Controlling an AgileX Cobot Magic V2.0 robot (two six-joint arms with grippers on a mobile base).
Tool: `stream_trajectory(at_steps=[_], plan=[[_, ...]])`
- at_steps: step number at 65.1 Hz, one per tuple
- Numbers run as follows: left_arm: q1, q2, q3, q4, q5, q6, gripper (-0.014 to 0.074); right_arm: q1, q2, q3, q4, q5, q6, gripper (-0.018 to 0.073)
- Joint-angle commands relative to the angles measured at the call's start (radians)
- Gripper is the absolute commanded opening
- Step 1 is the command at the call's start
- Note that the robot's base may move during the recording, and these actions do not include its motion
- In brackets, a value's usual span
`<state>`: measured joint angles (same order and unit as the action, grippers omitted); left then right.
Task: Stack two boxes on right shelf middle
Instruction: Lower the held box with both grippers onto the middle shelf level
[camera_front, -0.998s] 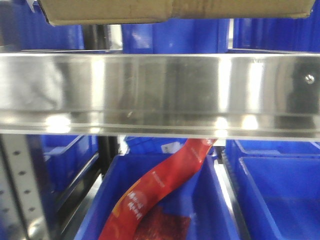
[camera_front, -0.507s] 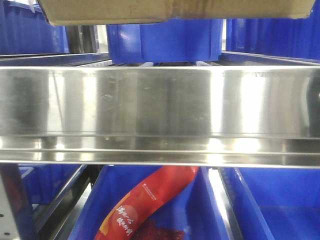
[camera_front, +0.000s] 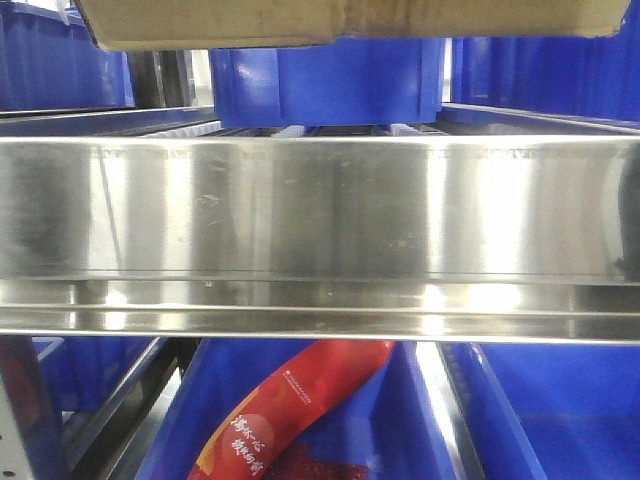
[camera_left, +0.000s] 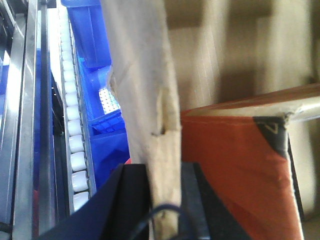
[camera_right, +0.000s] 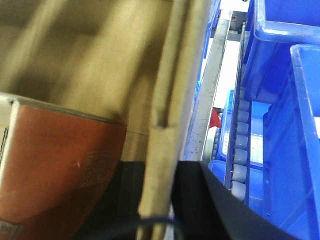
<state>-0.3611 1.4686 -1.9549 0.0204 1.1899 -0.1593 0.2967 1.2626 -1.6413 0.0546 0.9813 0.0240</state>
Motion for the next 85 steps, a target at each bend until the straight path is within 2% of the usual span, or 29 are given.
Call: stream_trajectory(at_steps=[1,50,55,60,68,85], plan=[[0.0,-0.018,-0.013,-0.009,-0.039,0.0,-0.0111,-0.007,-0.008,-0.01,-0.037,-0.046,-0.006,-0.0153],[0.0,-0.019,-0.013,-0.009,-0.051,0.0,-0.0111,-0.007,-0.008,-0.01,-0.027,-0.056,-0.006,-0.0153],[0.0,-0.015,-0.013,0.031,-0.01,0.0,-0.0111,-0.007,-0.004,-0.01,0.003,-0.054,-0.006,-0.0153],[0.0,0.0,-0.013,0.104,0.03,0.0,-0.0111,-0.007,0.014,-0.01,0.041,-0.054,-0.006,-0.0153],[0.0,0.041,-0.013,0.196,0.031,0.0,-0.0111,-0.007,0.072,-0.01,0.085,-0.033,-0.006,-0.0153],[0.032,0.143,-0.013,0.198,0.031,0.0,-0.0111,-0.007,0.201,-0.01,0.091,0.012,-0.006,-0.0151]])
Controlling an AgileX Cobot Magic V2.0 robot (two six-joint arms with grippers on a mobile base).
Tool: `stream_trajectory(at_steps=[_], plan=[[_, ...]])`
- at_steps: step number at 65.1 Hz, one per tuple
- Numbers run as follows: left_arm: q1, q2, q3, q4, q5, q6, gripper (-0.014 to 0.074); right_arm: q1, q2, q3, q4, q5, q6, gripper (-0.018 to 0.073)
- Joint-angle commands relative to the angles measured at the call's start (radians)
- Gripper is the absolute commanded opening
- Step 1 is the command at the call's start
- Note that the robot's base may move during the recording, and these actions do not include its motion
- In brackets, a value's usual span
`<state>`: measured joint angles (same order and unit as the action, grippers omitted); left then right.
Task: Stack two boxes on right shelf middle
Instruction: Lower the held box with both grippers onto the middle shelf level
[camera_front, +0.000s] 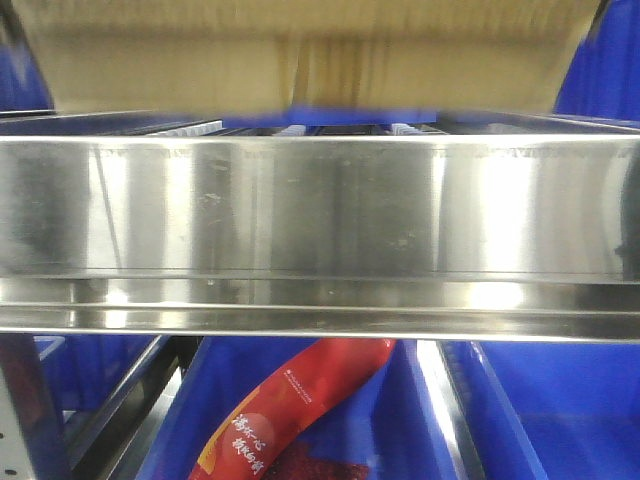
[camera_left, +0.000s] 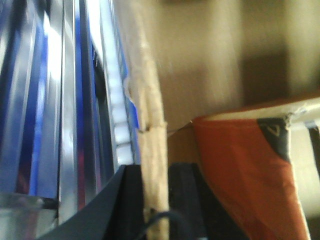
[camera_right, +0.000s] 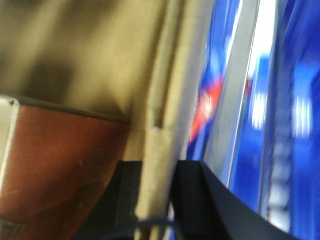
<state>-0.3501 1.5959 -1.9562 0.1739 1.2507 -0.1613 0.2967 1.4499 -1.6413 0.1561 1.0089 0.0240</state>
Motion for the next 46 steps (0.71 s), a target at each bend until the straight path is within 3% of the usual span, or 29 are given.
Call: stream_trajectory(at_steps=[1,6,12,17,21,29,38,46], plan=[[0.023,0.019,-0.011,0.042,-0.03,0.003,-0.0111,-0.007,0.018,-0.01,-0.01,-0.015,-0.006,-0.0148],[0.03,0.036,-0.011,0.037,-0.03,0.003,-0.0091,-0.007,0.029,-0.01,-0.01,-0.015,-0.006,-0.0099],[0.036,0.043,-0.011,0.036,-0.03,0.003,0.0011,-0.007,0.03,-0.01,-0.01,-0.015,-0.006,0.0052],[0.036,0.043,-0.011,0.031,-0.03,0.003,0.0155,-0.007,0.03,-0.01,-0.01,-0.015,-0.006,0.0222],[0.036,0.043,-0.011,0.027,-0.03,0.003,0.0335,-0.007,0.03,-0.01,-0.01,-0.013,-0.006,0.0399],[0.036,0.037,-0.011,0.02,-0.03,0.003,0.0615,-0.007,0.014,-0.01,-0.01,-0.013,-0.006,0.0552],[0.036,-0.002,-0.011,-0.007,-0.03,0.003,0.0517,-0.007,-0.042,-0.01,-0.01,-0.05,-0.006,0.0544],[0.036,-0.059,-0.011,-0.007,-0.03,0.003,0.0385,-0.007,-0.102,-0.01,-0.01,-0.057,-0.006,0.0453]])
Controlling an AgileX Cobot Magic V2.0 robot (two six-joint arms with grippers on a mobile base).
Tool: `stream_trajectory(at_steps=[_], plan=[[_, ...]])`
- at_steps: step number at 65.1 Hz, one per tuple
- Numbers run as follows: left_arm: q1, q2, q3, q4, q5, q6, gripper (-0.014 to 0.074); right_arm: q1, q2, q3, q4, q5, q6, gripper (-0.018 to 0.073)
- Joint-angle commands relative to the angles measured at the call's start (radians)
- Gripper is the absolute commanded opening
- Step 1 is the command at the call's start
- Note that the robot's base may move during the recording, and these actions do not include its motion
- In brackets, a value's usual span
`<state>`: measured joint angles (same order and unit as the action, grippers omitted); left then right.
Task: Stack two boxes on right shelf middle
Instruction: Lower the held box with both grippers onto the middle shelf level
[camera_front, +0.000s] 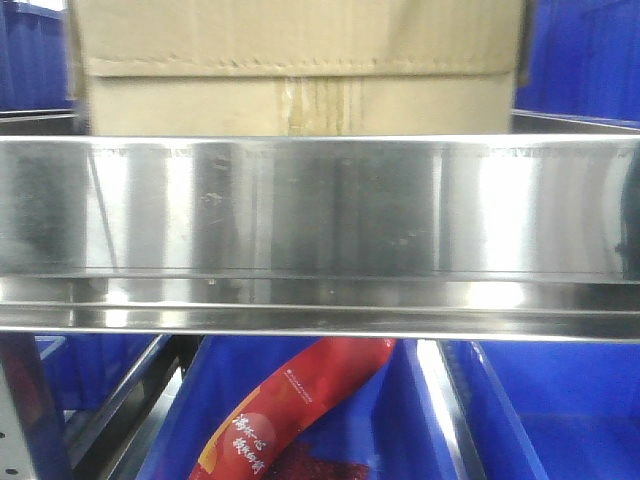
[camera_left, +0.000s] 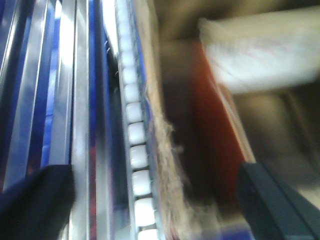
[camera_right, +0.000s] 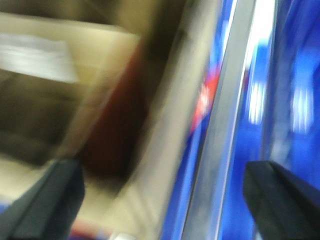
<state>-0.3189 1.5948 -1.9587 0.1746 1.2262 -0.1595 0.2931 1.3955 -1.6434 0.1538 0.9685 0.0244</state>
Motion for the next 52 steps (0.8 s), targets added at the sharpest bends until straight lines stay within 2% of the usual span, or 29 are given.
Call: stream_trajectory(at_steps=[1,7,11,18,21,34,52], plan=[[0.005,-0.066,-0.009,-0.008,-0.005,0.001,0.0367,-0.003,-0.054,-0.008,-0.01,-0.011,-0.007,0.0426],[0.005,-0.121,0.009,-0.008,-0.005,0.001,0.0242,-0.003,-0.092,-0.008,-0.013,0.019,-0.007,0.0275],[0.005,-0.167,0.047,-0.008,-0.005,0.001,0.0133,-0.003,-0.126,0.011,-0.016,0.026,-0.011,0.0095],[0.005,-0.252,0.165,-0.008,-0.005,0.001,-0.0048,-0.003,-0.177,0.068,-0.016,0.011,-0.054,-0.0163],[0.005,-0.295,0.235,-0.008,-0.005,0.001,-0.0113,-0.003,-0.203,0.098,-0.016,0.0,-0.061,-0.0162],[0.005,-0.512,0.551,-0.008,-0.216,0.001,-0.0111,-0.003,-0.336,0.299,-0.017,-0.088,-0.119,-0.016],[0.005,-0.874,0.965,-0.008,-0.561,0.001,-0.0111,-0.003,-0.609,0.682,-0.017,-0.349,-0.166,-0.0162]])
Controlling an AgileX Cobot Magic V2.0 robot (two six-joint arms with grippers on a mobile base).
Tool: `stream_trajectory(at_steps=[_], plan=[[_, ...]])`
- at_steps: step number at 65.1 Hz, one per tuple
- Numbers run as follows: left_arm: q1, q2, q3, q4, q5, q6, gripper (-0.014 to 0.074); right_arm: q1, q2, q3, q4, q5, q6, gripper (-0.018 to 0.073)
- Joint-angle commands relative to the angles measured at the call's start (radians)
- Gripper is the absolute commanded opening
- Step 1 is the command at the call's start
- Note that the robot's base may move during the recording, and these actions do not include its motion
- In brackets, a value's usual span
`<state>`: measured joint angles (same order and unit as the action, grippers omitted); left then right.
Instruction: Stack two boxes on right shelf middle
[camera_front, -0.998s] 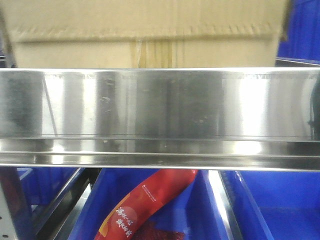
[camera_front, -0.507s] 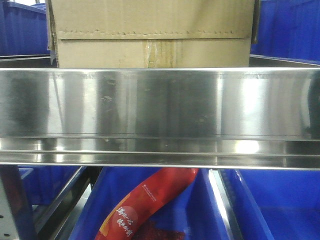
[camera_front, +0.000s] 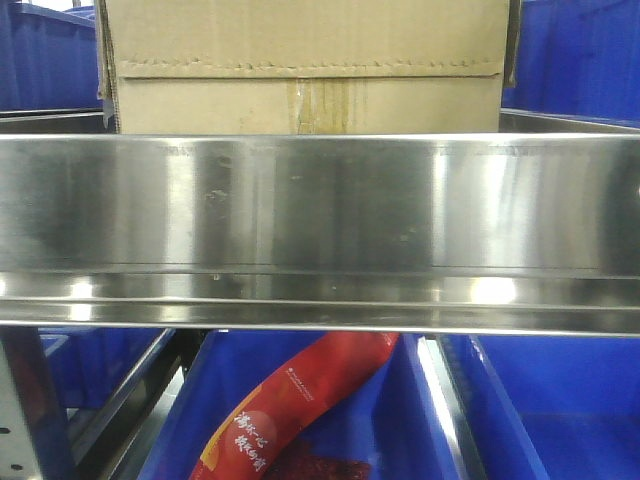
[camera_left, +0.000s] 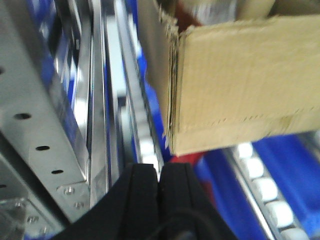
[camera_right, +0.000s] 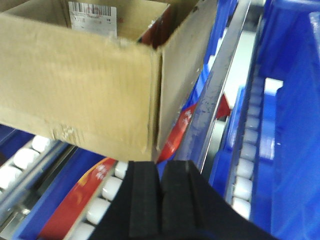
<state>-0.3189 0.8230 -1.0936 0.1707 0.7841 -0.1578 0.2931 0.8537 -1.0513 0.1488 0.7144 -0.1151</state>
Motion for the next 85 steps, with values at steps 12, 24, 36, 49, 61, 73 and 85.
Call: stream_trajectory(at_steps=[12,24,36,49,61,73,85], plan=[[0.005,-0.339,0.336,0.019,-0.262,-0.001,-0.0111,-0.003,-0.272,0.338,-0.013,-0.251,-0.033,-0.0162],[0.005,-0.534,0.51,0.017,-0.342,-0.001,-0.0111,-0.003,-0.441,0.512,-0.061,-0.339,-0.033,-0.0162],[0.005,-0.627,0.593,0.017,-0.398,-0.001,-0.0111,-0.003,-0.517,0.588,-0.063,-0.413,-0.033,-0.0162],[0.005,-0.631,0.596,0.017,-0.398,-0.001,-0.0111,-0.003,-0.516,0.587,-0.063,-0.444,-0.033,-0.0162],[0.005,-0.631,0.596,0.017,-0.398,-0.001,-0.0111,-0.003,-0.516,0.587,-0.063,-0.447,-0.033,-0.0162],[0.005,-0.631,0.596,0.017,-0.398,-0.001,-0.0111,-0.003,-0.516,0.587,-0.063,-0.447,-0.033,-0.0162],[0.005,-0.631,0.602,0.006,-0.404,-0.001,-0.0111,-0.003,-0.516,0.587,-0.063,-0.447,-0.033,-0.0162]])
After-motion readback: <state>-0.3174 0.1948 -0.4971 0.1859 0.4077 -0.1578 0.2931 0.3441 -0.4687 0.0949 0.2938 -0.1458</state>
